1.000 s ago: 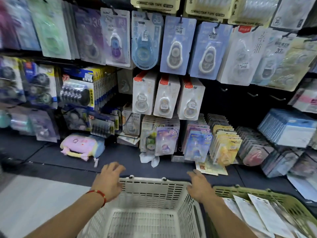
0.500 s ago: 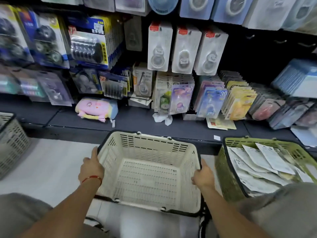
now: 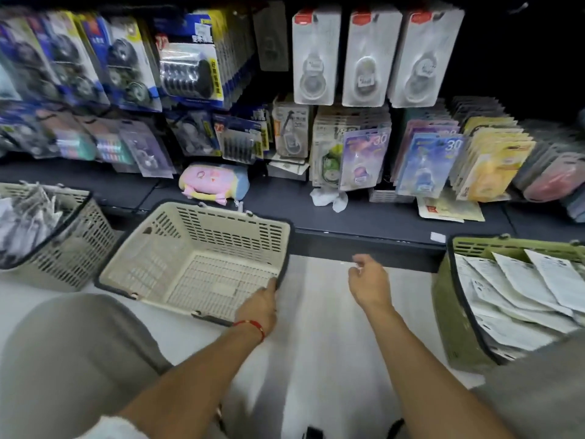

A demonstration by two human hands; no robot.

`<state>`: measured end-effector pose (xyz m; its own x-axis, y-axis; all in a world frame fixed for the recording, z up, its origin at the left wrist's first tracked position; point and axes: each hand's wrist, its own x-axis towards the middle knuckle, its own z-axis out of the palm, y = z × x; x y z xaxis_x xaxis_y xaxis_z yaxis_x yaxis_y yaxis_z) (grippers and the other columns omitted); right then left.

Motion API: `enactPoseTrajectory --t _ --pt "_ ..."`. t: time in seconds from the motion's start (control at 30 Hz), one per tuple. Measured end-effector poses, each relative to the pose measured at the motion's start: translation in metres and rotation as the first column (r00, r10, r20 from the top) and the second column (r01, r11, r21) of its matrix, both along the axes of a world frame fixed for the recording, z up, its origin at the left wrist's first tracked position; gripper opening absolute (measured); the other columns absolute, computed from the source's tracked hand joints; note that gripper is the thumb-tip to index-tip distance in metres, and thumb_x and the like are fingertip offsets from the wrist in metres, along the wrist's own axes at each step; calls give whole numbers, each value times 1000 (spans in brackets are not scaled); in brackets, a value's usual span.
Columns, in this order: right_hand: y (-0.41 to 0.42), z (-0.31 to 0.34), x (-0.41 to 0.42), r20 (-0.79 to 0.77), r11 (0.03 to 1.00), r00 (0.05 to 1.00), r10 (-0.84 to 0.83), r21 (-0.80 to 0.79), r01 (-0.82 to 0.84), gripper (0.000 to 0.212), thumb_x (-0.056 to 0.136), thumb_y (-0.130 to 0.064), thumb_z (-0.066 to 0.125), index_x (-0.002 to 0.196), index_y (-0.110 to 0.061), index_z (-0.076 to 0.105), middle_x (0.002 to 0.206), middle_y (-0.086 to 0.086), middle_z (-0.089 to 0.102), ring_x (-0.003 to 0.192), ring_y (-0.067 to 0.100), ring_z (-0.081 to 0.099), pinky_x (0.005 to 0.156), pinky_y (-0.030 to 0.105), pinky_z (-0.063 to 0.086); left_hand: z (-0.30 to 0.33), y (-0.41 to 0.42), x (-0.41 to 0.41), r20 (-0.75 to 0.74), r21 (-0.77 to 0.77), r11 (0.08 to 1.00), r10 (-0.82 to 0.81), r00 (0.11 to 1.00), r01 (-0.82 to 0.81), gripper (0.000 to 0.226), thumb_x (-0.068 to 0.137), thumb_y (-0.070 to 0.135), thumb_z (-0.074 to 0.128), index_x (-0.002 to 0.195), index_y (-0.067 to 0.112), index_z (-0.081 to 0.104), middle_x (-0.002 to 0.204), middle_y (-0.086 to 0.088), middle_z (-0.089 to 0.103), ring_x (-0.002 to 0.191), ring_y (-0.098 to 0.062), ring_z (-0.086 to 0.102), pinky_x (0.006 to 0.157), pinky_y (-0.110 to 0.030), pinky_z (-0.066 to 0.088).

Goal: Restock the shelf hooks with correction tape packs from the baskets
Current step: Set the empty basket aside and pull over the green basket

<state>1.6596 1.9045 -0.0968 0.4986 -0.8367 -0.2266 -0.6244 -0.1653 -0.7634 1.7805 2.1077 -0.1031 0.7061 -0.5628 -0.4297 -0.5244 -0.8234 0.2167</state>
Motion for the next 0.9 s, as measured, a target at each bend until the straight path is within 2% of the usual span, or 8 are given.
enactPoseTrajectory --t 0.13,0.2,0.27,0.43,0.53,0.63,0.8,0.9 --pt "-51 14 -55 -204 940 954 -220 -305 152 46 97 -16 62 142 -10 59 156 15 49 146 35 40 121 50 30 27 -34 10 121 138 981 118 986 -134 79 99 15 61 163 12 15 157 -22 36 144 -39 40 115 -50 42" --pt "-67 16 -82 -315 935 906 -284 -301 188 55 99 -24 60 152 -13 48 169 10 31 158 32 20 126 56 13 45 -69 -7 192 73 996 39 981 -54 73 97 21 61 159 13 24 154 -19 37 143 -38 37 112 -49 43" --pt "-75 14 -107 -345 943 880 -326 -189 275 63 100 -27 59 156 -12 38 168 13 30 156 35 24 125 58 20 58 -109 -35 187 -75 990 -101 977 116 63 96 21 60 154 15 37 150 -16 42 139 -36 39 110 -47 45" --pt "-67 4 -139 -222 913 894 -388 41 406 63 100 -17 57 159 -9 36 149 21 56 135 43 54 110 49 43 60 -176 -116 -297 -460 888 -180 938 25 48 99 22 62 146 19 53 147 -11 54 134 -29 52 110 -36 45" --pt "-68 6 -148 -255 938 920 -297 103 332 57 101 -15 50 158 -12 42 155 18 52 140 40 50 113 42 39 48 -195 -135 -503 -434 890 -112 857 -139 44 102 25 59 144 16 55 145 -12 58 129 -30 58 108 -35 47" --pt "-74 15 -150 -320 958 930 -179 157 238 51 102 -10 42 151 -17 53 155 15 53 139 37 50 111 38 38 32 -210 -139 -562 -331 925 -36 827 -185 46 104 28 51 142 2 56 144 -20 60 129 -37 59 107 -41 48" --pt "-80 31 -132 -164 943 982 91 330 -33 26 99 -4 56 111 -7 79 117 17 75 101 28 71 86 40 55 2 -232 -124 -675 -274 888 96 732 -370 56 104 46 51 148 10 51 149 -16 56 133 -39 54 112 -52 49" --pt "-119 40 -145 153 942 970 -191 308 136 27 100 -4 61 91 -15 83 99 4 81 82 22 80 74 34 60 -19 -248 -118 -697 -317 815 148 702 -486 52 103 49 55 146 20 49 143 -11 62 123 -34 61 109 -48 50"
